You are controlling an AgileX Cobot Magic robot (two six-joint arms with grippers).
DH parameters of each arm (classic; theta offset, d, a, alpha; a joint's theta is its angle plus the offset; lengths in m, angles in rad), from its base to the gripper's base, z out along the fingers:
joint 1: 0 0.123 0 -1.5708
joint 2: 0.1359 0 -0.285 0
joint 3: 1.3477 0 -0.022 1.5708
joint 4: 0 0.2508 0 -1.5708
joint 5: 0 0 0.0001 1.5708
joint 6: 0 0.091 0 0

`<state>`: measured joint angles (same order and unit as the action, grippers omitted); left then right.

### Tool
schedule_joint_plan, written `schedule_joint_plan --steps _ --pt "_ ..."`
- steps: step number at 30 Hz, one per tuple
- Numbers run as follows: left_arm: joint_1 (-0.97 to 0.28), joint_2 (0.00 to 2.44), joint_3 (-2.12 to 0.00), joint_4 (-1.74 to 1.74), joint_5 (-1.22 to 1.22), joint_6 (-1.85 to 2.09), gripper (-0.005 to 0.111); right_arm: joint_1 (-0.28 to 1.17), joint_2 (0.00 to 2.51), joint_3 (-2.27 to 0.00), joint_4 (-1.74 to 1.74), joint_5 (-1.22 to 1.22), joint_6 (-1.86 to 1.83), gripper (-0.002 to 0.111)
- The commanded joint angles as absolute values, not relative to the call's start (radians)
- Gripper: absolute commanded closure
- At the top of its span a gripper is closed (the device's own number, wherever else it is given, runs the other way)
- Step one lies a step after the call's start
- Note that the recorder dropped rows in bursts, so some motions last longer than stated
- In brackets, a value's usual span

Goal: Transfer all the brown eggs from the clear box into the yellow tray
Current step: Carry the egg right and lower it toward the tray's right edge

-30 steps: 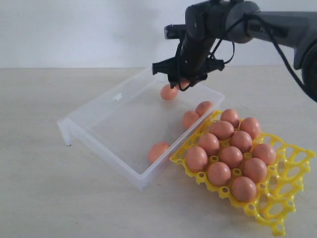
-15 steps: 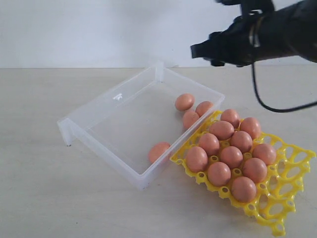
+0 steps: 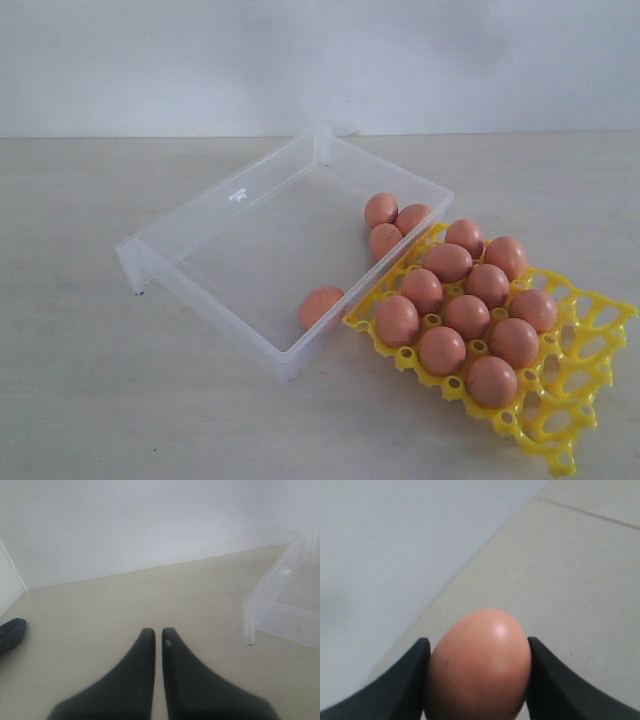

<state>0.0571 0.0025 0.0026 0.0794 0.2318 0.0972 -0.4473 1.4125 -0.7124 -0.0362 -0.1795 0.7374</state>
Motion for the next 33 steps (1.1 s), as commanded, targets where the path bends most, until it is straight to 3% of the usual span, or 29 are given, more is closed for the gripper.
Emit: schedule_joint_plan --steps 1,10,15,22,33 --pt "0.050 0.000 0.000 0.074 0.225 0.094 0.103 -0.530 1.452 -0.708 0.084 -0.368 0.735 0.109" --pt "0.050 0.000 0.000 0.074 0.225 0.094 0.103 -0.528 1.629 -0.764 -0.381 -1.053 0.774 0.109" --pt "0.050 0.000 0.000 0.074 0.225 0.094 0.103 -0.528 1.744 -0.917 -0.582 -1.070 0.882 0.109" --pt "0.050 0.000 0.000 0.074 0.225 0.094 0.103 -0.528 1.933 -1.160 -1.150 -1.221 1.139 0.109" --pt "0.050 0.000 0.000 0.074 0.225 0.094 0.103 -0.525 1.902 -1.083 -1.744 -1.221 1.397 0.109"
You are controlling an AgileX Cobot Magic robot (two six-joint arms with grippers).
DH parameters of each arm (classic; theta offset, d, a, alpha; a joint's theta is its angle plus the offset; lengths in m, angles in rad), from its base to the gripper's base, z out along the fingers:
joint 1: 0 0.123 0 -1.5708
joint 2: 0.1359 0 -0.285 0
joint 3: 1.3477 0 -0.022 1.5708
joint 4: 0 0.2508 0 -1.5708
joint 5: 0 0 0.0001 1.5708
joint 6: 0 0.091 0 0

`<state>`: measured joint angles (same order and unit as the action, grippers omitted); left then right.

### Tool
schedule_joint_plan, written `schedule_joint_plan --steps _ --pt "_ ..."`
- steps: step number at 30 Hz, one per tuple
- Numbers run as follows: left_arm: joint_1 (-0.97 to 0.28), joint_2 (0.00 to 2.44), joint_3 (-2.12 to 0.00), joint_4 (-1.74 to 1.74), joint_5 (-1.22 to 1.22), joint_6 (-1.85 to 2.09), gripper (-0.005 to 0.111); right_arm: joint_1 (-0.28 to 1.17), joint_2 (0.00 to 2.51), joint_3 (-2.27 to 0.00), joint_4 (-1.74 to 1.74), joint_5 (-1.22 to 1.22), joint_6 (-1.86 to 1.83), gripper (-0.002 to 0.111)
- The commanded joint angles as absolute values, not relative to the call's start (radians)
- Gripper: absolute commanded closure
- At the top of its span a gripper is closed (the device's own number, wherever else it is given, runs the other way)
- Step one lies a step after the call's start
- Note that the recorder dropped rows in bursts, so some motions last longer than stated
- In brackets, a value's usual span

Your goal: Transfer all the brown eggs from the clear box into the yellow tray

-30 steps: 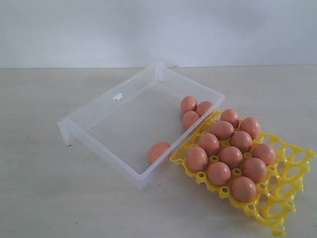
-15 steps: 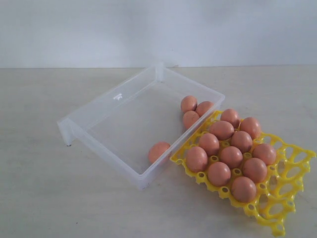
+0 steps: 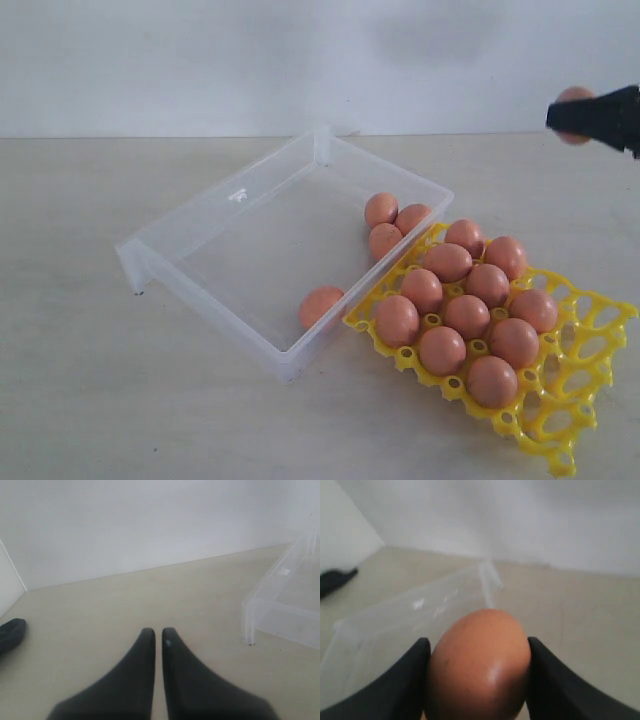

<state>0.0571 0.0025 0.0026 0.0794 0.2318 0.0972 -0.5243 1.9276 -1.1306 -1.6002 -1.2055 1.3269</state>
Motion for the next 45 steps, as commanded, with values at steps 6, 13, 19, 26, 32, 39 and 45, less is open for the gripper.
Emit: schedule_joint_plan --steps 6,13,19,26,32,39,45 --pt "0.050 0.000 0.000 0.074 0.225 0.094 0.103 -0.527 1.859 -0.975 -1.744 -1.221 1.436 0.109" --pt "0.050 0.000 0.000 0.074 0.225 0.094 0.103 -0.527 1.814 -0.838 -1.744 -1.100 1.295 0.109" --pt "0.050 0.000 0.000 0.074 0.225 0.094 0.103 -0.527 1.818 -0.734 -1.744 -0.844 1.309 0.109" --pt "0.050 0.000 0.000 0.074 0.225 0.094 0.103 -0.527 1.818 -0.726 -1.694 -0.871 1.266 0.109" --pt "0.050 0.000 0.000 0.074 0.225 0.094 0.103 -0.527 1.818 -0.726 -1.575 -0.871 1.245 0.109" --pt "0.050 0.000 0.000 0.074 0.225 0.094 0.103 -0.520 1.860 -0.726 -1.515 -0.878 1.243 0.109" --pt "0.050 0.000 0.000 0.074 0.225 0.094 0.103 -0.488 1.945 -0.726 -1.442 -0.915 1.207 0.109"
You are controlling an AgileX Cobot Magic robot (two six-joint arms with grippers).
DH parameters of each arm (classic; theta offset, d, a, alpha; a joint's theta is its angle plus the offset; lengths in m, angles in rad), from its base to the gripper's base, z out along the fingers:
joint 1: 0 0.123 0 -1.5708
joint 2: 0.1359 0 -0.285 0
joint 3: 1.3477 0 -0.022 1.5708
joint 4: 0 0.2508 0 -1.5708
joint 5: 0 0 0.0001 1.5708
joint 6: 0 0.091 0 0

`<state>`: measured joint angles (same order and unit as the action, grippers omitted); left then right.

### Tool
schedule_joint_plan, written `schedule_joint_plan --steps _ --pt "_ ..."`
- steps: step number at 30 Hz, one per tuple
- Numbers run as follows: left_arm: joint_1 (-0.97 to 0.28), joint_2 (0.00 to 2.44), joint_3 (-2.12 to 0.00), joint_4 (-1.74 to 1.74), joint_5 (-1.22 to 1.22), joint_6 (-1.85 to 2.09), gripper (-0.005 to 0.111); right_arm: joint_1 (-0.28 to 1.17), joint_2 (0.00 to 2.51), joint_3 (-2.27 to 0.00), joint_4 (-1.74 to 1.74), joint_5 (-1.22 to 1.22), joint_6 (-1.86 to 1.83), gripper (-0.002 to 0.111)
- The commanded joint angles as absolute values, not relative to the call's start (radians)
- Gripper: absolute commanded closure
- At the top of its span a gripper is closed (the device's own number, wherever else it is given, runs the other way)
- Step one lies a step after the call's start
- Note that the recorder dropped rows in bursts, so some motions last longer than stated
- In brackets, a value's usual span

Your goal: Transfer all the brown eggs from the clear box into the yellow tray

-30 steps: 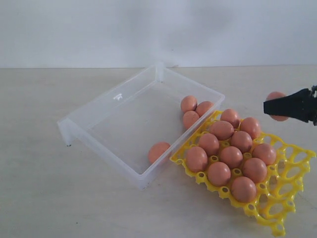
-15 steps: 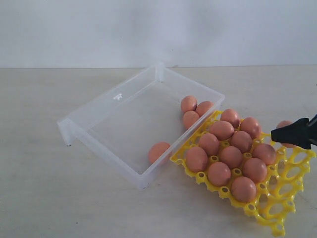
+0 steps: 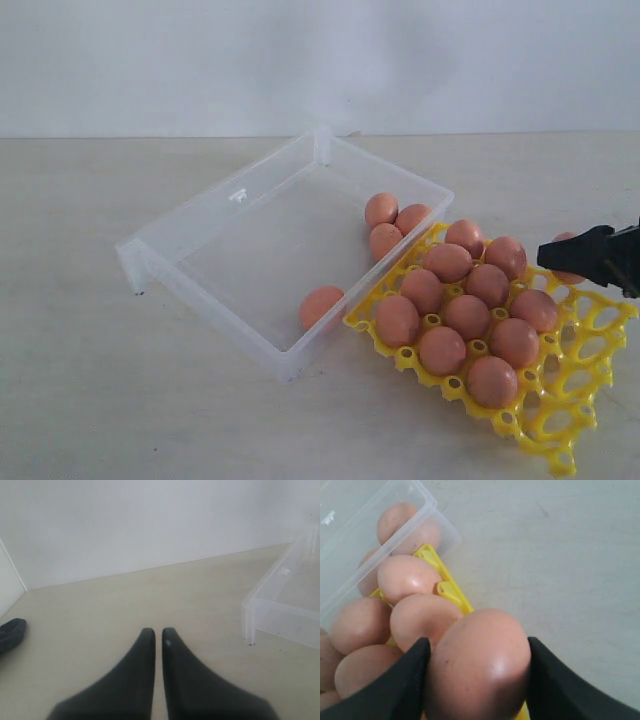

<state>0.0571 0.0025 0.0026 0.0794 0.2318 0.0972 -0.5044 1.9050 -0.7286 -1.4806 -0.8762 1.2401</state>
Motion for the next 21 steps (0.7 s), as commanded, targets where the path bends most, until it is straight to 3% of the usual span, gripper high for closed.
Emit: schedule_joint_plan --steps 1,12,15,17,19,21 --pt "0.050 0.000 0.000 0.074 0.225 0.094 0.103 -0.488 1.947 -0.726 -1.445 -0.913 1.202 0.109" --pt "0.050 0.000 0.000 0.074 0.225 0.094 0.103 -0.488 1.950 -0.726 -1.473 -0.941 1.222 0.104" --pt "0.050 0.000 0.000 0.074 0.225 0.094 0.103 -0.486 1.950 -0.726 -1.526 -0.953 1.224 0.092" --pt "0.050 0.000 0.000 0.074 0.225 0.094 0.103 -0.486 1.950 -0.726 -1.550 -0.953 1.220 0.064" --pt "0.050 0.000 0.000 0.074 0.225 0.094 0.103 -0.486 1.950 -0.726 -1.548 -0.953 1.202 0.055" --pt "0.050 0.000 0.000 0.074 0.225 0.094 0.103 -0.486 1.950 -0.726 -1.548 -0.960 1.202 0.056"
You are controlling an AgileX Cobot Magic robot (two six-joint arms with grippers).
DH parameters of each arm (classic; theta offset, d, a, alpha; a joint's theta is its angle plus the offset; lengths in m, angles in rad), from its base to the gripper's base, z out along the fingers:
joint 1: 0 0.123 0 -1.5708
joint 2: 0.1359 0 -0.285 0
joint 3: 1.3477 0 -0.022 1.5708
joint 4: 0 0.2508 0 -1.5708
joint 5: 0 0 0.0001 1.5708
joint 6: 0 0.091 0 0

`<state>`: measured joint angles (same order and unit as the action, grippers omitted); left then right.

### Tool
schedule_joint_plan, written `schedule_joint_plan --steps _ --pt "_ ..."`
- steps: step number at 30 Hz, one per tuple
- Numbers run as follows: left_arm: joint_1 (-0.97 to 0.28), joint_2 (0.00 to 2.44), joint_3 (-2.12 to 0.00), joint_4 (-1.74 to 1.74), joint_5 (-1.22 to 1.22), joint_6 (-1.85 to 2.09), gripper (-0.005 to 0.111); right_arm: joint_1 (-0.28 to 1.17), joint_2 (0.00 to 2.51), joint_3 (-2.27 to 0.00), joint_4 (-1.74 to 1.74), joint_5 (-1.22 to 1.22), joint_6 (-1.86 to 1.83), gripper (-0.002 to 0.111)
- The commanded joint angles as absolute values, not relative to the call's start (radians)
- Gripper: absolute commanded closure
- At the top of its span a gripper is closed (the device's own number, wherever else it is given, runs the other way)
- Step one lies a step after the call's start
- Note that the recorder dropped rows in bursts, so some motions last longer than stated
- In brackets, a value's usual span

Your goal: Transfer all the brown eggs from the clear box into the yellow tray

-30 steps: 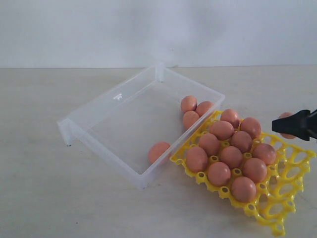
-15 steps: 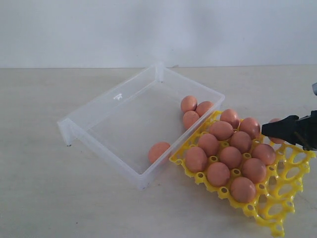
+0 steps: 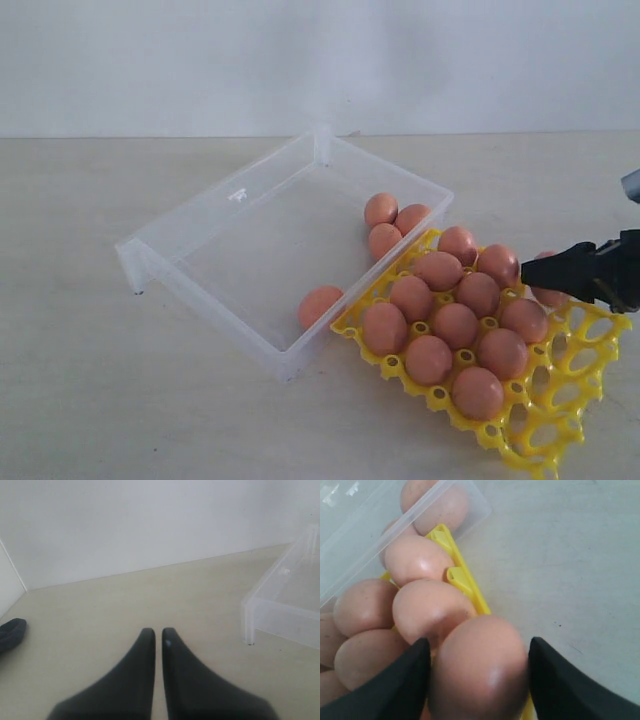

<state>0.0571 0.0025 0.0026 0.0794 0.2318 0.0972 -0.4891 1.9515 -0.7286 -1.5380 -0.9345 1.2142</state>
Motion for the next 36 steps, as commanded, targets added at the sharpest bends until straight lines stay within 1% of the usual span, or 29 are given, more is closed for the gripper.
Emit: schedule_joint_plan --steps 1,9,12,15,16,18,21,22,23,26,31,34,36 --pt "0.050 0.000 0.000 0.074 0.225 0.094 0.103 -0.486 1.950 -0.726 -1.550 -0.965 1.202 0.056" --pt "0.050 0.000 0.000 0.074 0.225 0.094 0.103 -0.486 1.939 -0.770 -1.548 -1.024 1.203 0.056" --pt "0.050 0.000 0.000 0.074 0.225 0.094 0.103 -0.486 1.901 -0.770 -1.502 -1.029 1.203 0.056" --pt "0.050 0.000 0.000 0.074 0.225 0.094 0.103 -0.486 1.862 -0.770 -1.408 -1.100 1.203 0.056" --pt "0.050 0.000 0.000 0.074 0.225 0.094 0.103 -0.484 1.848 -0.770 -1.375 -1.149 1.203 0.059" --pt "0.050 0.000 0.000 0.074 0.225 0.094 0.103 -0.469 1.821 -0.770 -1.333 -1.221 1.203 0.072" --pt "0.050 0.000 0.000 0.074 0.225 0.094 0.103 -0.400 1.765 -0.770 -1.330 -1.221 1.197 0.102" --pt "0.050 0.000 0.000 0.074 0.225 0.094 0.103 -0.364 1.745 -0.770 -1.341 -1.221 1.187 0.108" --pt "0.050 0.000 0.000 0.074 0.225 0.094 0.103 -0.323 1.726 -0.770 -1.350 -1.221 1.167 0.108" --pt "0.050 0.000 0.000 0.074 0.225 0.094 0.103 -0.190 1.681 -0.770 -1.366 -1.111 1.096 0.108" --pt "0.050 0.000 0.000 0.074 0.225 0.094 0.103 0.040 1.617 -0.829 -1.451 -0.806 1.013 0.108" --pt "0.050 0.000 0.000 0.074 0.225 0.094 0.103 0.170 1.584 -0.900 -1.517 -0.584 1.025 0.108" --pt "0.050 0.000 0.000 0.074 0.225 0.094 0.103 0.262 1.568 -0.952 -1.524 -0.385 1.046 0.108"
